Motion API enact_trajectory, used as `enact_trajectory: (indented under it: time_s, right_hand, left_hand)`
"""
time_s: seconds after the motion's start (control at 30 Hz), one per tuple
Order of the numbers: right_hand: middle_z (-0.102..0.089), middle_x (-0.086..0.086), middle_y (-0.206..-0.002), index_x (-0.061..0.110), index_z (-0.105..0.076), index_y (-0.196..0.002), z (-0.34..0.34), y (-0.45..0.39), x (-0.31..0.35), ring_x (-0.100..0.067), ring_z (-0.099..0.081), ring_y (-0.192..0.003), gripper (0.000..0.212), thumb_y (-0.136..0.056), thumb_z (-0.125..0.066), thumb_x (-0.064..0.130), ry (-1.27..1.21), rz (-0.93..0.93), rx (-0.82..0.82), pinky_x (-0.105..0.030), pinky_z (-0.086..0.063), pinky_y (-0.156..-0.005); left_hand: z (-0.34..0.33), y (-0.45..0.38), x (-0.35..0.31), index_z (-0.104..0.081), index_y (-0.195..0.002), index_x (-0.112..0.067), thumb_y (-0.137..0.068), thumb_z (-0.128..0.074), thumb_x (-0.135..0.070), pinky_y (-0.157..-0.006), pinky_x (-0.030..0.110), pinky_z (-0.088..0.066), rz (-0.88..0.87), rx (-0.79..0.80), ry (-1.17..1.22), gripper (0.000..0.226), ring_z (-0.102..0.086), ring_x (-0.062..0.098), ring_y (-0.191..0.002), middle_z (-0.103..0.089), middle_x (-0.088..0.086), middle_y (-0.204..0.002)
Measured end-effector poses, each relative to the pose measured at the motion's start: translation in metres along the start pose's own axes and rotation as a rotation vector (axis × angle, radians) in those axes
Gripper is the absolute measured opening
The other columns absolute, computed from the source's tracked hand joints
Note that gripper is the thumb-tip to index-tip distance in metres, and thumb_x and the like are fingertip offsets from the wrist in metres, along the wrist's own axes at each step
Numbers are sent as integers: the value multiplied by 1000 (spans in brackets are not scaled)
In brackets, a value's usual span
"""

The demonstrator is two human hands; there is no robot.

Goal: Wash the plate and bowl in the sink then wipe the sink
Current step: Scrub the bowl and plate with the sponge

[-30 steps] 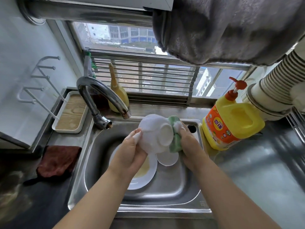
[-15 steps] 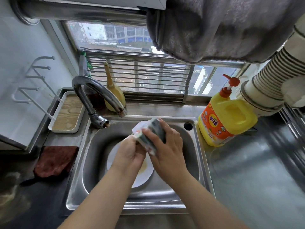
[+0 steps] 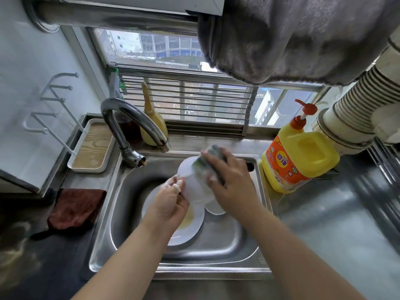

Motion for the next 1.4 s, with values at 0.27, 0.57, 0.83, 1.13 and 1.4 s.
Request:
enact_trajectory:
  time_s: [0.27,0.57,0.83,1.13,1.4]
  right_hand:
    - [-39,-4,-145,40,-41,-136,-13,22,-20,-24,-38,-125,53,-83,-41,38,-60,-74,-135,-41,-32,-107]
    - [-38,-5,-143,41,-43,-132,-23,44,-7,-25,-41,-114,50,-83,-49,34,78,138,-104,-38,-34,-97]
    - [-56,0,-132,31,-48,-136,-22,-7,-51,-18,-50,-121,39,-97,-45,29,-472,-555,18,-26,-36,-101]
    - [-50,3,-138,45,-47,-133,-22,-14,-18,-24,-46,-117,52,-82,-38,48,-45,-177,186,-37,-34,-103]
    - [-61,-4,-121,40,-52,-125,-48,31,-45,-21,-62,-105,34,-93,-50,30,-1031,-789,-63,-44,-50,-95]
  left_hand:
    - [-4,7,8,-57,-93,-2,-101,-33,-1,-87,35,-49,17,-20,13,25,-61,21,-82,-64,14,-87]
    - [-2,-2,-2,-55,-85,-5,-99,-34,3,-62,22,-57,-78,-9,-64,26,-66,11,-61,-66,6,-69]
    - [-2,-3,6,-56,-89,-6,-98,-36,4,-62,18,-51,-127,70,-297,25,-60,8,-64,-63,2,-73]
    - [17,-4,18,-59,-106,-1,-78,-56,-12,-77,24,-52,-111,158,-419,30,-64,16,-85,-68,10,-93]
    - [11,-16,-1,-55,-87,-9,-101,-33,-3,-72,23,-54,-102,-11,-103,27,-63,5,-65,-65,0,-70]
Point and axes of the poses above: each hand's wrist, its own y-axis away from the middle knuckle, its own z-axis out of the back of the hand, x = y × z, the point moved 3 cm from there along -y, towards the middle knuckle
